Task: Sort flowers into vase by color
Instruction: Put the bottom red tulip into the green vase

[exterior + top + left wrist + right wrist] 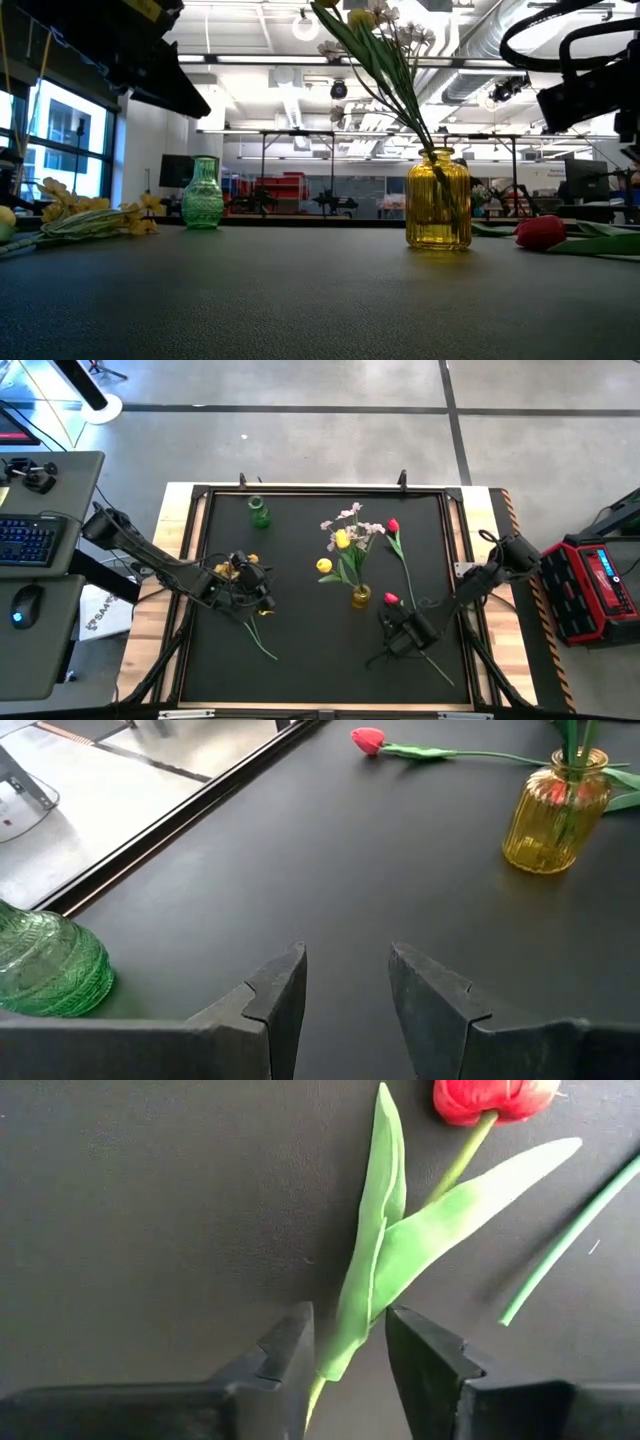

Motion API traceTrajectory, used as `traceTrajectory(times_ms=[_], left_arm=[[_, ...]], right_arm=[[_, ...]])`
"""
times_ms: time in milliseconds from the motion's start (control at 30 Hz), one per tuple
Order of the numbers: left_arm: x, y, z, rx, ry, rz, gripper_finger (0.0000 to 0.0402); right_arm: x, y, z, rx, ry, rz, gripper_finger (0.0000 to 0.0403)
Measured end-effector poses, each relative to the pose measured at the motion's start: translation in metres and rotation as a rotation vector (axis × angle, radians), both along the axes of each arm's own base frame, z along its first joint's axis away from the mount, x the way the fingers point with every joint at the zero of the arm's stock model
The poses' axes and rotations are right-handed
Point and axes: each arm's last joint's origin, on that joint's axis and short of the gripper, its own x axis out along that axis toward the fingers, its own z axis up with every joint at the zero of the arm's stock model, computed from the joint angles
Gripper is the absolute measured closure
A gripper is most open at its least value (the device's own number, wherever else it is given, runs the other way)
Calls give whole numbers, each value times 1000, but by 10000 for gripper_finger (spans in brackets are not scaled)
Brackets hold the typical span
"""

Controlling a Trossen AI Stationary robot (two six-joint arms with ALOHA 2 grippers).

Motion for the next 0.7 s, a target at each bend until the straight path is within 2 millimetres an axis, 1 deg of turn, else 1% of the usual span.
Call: traceTrajectory(times_ms=[300, 467, 567, 700], left_arm=[[2, -1, -4, 6, 15, -1, 271], [1, -1, -3, 6, 15, -1, 271], [1, -1, -3, 7, 16, -1, 271], [1, -1, -4, 8, 18, -1, 271]], right_arm=[[3, -5, 0, 18, 15, -16, 348], [4, -5, 0, 22, 10, -18, 371], [5, -4, 0, 28, 4, -13, 392], [1, 0, 4, 8, -32, 17, 399]])
